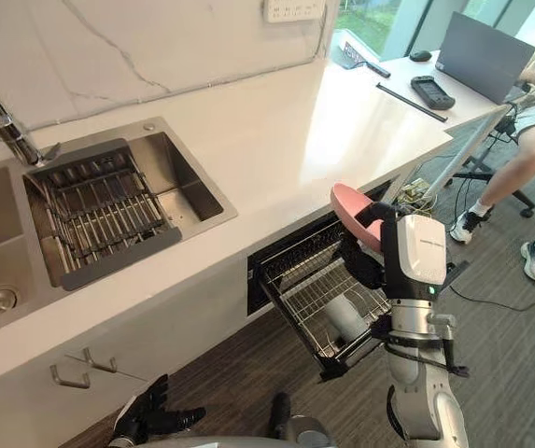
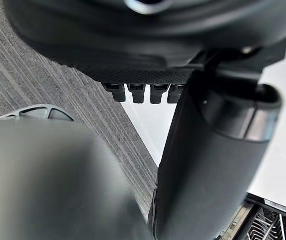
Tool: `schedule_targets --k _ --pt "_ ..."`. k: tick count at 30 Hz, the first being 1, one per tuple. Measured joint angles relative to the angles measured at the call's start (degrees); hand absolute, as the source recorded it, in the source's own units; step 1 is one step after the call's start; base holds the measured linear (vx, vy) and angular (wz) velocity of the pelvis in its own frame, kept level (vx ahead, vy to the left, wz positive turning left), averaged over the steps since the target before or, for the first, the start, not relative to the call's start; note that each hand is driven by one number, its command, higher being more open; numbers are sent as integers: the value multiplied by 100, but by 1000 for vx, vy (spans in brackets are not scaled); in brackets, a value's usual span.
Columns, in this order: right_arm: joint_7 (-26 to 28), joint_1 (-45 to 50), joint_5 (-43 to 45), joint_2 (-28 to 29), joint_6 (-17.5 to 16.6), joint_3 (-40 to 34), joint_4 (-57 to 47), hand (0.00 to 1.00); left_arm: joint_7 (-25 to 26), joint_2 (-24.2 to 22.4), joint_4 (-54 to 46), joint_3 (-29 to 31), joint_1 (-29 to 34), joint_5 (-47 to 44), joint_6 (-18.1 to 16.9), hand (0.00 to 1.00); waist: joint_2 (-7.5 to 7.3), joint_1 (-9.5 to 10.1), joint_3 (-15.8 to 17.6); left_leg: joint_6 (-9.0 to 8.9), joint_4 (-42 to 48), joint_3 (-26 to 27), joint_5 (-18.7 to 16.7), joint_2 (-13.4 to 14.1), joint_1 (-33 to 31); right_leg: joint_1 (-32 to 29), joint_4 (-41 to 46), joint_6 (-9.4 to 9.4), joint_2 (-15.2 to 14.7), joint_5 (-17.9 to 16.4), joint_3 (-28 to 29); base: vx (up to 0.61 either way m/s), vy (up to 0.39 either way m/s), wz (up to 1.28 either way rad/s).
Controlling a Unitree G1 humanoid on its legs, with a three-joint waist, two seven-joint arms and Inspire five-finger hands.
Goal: Walk over to the sink, pick up the cup, carry it to the dishwasher, place the cup inside the dishwasher, then close the dishwasher door
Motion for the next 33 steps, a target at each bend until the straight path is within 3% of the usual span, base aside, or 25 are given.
schedule_targets --k 7,11,15,19,25,28,33 --pt "31 86 -6 12 25 -10 465 0 -5 -37 50 0 32 55 7 100 91 48 46 40 -136 -161 93 -149 80 186 -198 73 -102 145 -92 -41 53 9" --pt "3 41 -1 11 308 -34 920 0 -14 -62 51 -5 30 57 8 100 199 62 121 114 -225 -289 175 -249 -80 52 -195 110 -217 190 -200 -70 66 19" --pt "-317 -670 53 -4 867 -88 1962 0 -47 -56 -4 -122 -170 -64 14 100 336 72 554 221 -110 -389 261 -399 -608 -469 -4 136 -361 303 -238 -86 66 10" --pt "-701 -1205 351 -7 1362 -113 2680 0 -32 -2 -147 -177 -448 -224 45 100 351 85 964 285 101 -536 296 -470 -1098 -924 251 141 -496 396 -266 -76 56 11" --pt "-1283 -1966 862 -183 1558 -130 2856 0 3 77 -497 -216 -734 -482 43 100 349 80 1543 445 481 -707 234 -538 -1585 -1425 649 152 -664 399 -201 -61 42 1" --pt "-1328 -2340 1015 -382 1704 -130 3008 0 5 57 -609 -218 -898 -587 43 100 361 80 1734 509 669 -705 205 -573 -1862 -1719 865 163 -774 400 -173 -91 61 4" --pt "-1327 -2654 1128 -573 1810 -132 3123 0 9 -99 -712 -221 -1019 -735 38 100 410 82 1813 579 819 -655 160 -583 -2125 -2019 1055 175 -869 406 -98 -50 41 -1"
